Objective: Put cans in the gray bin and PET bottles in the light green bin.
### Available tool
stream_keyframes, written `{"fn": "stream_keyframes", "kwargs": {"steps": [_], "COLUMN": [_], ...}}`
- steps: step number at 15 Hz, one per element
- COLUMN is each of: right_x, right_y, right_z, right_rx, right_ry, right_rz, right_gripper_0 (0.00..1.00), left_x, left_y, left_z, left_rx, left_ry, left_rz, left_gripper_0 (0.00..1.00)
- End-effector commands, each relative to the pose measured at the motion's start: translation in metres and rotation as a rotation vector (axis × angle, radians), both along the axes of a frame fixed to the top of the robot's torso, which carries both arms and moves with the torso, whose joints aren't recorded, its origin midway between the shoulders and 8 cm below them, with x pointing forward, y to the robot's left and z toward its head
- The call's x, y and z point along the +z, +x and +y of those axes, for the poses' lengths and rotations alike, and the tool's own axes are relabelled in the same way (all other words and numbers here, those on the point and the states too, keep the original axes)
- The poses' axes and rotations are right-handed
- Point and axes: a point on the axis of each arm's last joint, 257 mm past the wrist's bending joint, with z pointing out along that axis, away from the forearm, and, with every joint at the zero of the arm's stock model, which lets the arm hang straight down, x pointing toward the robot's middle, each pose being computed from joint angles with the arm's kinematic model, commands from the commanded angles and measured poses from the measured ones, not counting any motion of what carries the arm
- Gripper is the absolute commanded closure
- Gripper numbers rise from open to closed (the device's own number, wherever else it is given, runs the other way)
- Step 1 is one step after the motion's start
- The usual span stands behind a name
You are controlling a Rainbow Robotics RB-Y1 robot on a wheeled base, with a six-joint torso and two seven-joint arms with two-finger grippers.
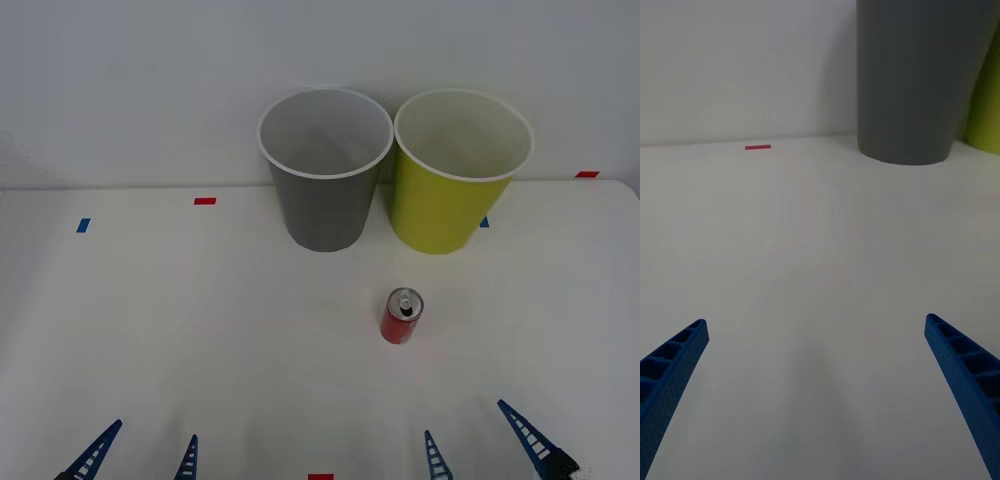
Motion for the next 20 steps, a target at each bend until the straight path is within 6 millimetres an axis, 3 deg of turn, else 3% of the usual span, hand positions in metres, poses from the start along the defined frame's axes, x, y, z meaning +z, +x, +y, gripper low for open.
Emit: {"fn": "stream_keyframes", "kwargs": {"steps": [1, 4, 10, 20], "right_x": [0.003, 0.003, 0.007, 0.028], "right_y": [0.020, 0.048, 0.108, 0.165], "right_z": [0.022, 0.038, 0.042, 0.065], "right_rx": [0.028, 0.025, -0.019, -0.038], "right_ry": [0.029, 0.039, 0.057, 0.082], "right_rz": [0.001, 0.007, -0.034, -0.016], "right_gripper_0": [0.00, 0.00, 0.00, 0.00], "left_x": [0.000, 0.000, 0.000, 0.000], "left_y": [0.000, 0.000, 0.000, 0.000], "left_z": [0.000, 0.000, 0.000, 0.000], "left_rx": [0.000, 0.000, 0.000, 0.000], "left_ry": [0.000, 0.000, 0.000, 0.000], "left_rz": [0.000, 0.000, 0.000, 0.000], "left_gripper_0": [0.00, 0.00, 0.00, 0.00]}}
